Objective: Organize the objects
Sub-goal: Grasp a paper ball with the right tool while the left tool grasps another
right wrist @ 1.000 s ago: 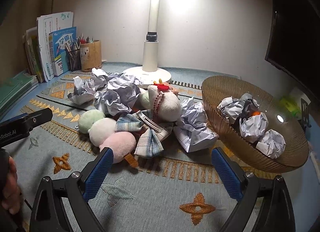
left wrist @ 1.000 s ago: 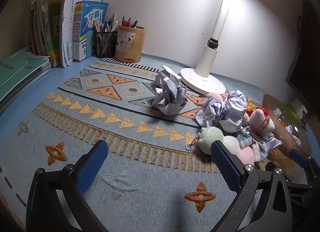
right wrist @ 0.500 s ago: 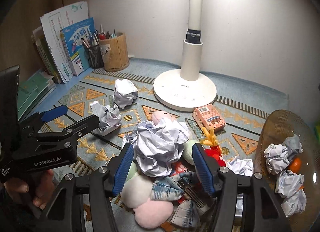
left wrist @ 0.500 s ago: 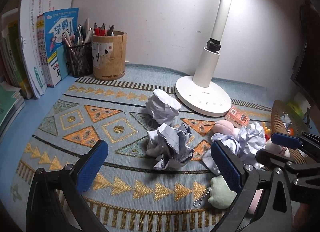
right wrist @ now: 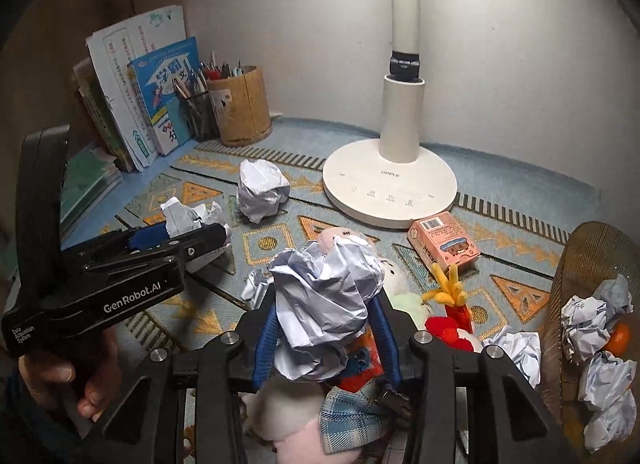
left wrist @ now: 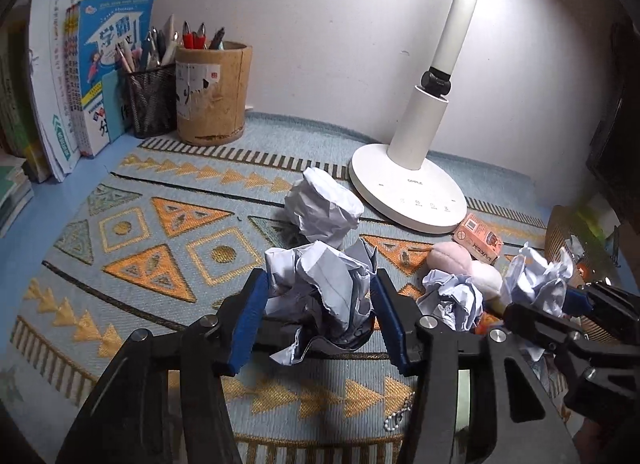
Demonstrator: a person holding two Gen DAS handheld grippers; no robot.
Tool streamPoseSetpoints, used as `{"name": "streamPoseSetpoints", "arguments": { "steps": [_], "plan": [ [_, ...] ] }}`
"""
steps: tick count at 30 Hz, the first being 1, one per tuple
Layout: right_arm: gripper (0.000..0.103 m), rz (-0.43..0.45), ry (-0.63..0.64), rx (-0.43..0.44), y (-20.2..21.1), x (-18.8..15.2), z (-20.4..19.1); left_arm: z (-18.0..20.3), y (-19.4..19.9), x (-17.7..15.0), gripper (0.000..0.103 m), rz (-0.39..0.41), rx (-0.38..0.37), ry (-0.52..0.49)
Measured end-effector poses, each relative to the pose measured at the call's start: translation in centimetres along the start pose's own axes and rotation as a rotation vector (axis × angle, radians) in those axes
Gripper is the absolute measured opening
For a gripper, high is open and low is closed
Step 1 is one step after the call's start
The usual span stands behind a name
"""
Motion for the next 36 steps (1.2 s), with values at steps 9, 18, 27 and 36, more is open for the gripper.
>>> {"name": "streamPoseSetpoints", "arguments": {
  "steps": [9, 18, 27, 36],
  "plan": [
    [0.042, 0.123, -0.03, 0.056, 10.0, -4.8, -1.7, 3.5, 10.3, -3.7, 0.05, 0.103, -0.133, -0.042],
    [0.045, -0.035, -0.13, 0.028, 8.8, -14.7, 2.3, 9.3, 8.8, -9.5, 0.05, 0.031, -0.158, -0.128],
    [0.087, -0.031, -0.104, 0.052, 9.2, -14.8, 1.6, 10.1, 7.7, -10.9, 0.05, -0.007, -0.087, -0.209],
    [0.087, -0.035, -0.272, 0.104, 8.8, -14.6, 4.5, 10.9, 8.6, -11.2, 0.052, 0.029, -0.066, -0.263]
  ]
}}
Point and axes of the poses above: each gripper's, at about its wrist camera, not at the fingertips, and y roughly against the way its jaws point, z to its right, x to its top, the point moved 9 cm from there along -y, roughly the way its jaws point, and after that the axes turned 6 degrees about x, right-handed, at the moved point
